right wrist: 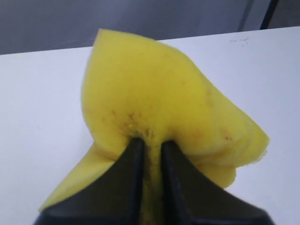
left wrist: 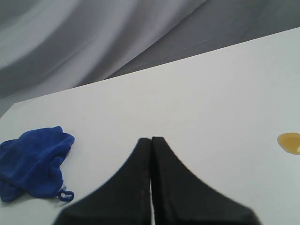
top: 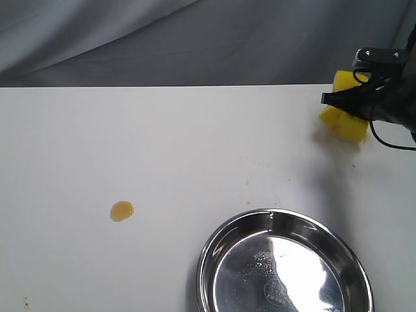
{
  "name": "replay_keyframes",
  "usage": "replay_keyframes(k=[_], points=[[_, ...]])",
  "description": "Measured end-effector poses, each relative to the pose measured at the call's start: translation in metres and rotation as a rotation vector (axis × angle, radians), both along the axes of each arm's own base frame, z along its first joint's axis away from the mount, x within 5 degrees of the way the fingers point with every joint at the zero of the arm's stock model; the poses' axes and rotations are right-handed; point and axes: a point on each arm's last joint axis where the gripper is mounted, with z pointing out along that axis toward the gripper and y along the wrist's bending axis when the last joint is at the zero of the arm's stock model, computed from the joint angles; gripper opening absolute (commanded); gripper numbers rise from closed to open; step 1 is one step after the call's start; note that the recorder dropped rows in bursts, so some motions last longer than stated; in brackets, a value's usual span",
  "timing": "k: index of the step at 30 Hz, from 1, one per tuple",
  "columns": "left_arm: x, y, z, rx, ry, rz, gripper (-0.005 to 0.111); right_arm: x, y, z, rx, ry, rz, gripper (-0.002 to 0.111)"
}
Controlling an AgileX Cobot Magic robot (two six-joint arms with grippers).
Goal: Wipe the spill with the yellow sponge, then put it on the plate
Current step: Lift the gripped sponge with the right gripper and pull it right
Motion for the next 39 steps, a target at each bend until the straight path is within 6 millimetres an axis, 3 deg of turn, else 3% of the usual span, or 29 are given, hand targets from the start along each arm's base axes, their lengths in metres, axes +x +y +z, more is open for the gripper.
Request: replay_keyframes(k=[6, 16, 26, 33, 39], points=[[0.0, 0.0, 0.0, 0.0, 0.0, 0.0, 0.0, 0.025, 0.009, -0.017, 0.06, 0.075, 0.059, 0.0], [0.0, 0.0, 0.0, 0.0, 0.0, 0.0, 0.0, 0.071, 0.031, -0.015, 0.247, 0.227, 0.226, 0.0], [0.0, 0.0, 0.0, 0.0, 0.0, 0.0, 0.0, 0.078, 0.042, -0.012, 0.244, 0.296, 0.302, 0.0], [0.0, 0.0, 0.0, 0.0, 0.0, 0.0, 0.0, 0.08, 0.025, -0.014, 0.161, 0.314, 0.157, 0.0], [0.0, 0.0, 0.0, 0.0, 0.0, 0.0, 0.0, 0.076, -0.016, -0.013, -0.044, 0.372, -0.014, 0.0]])
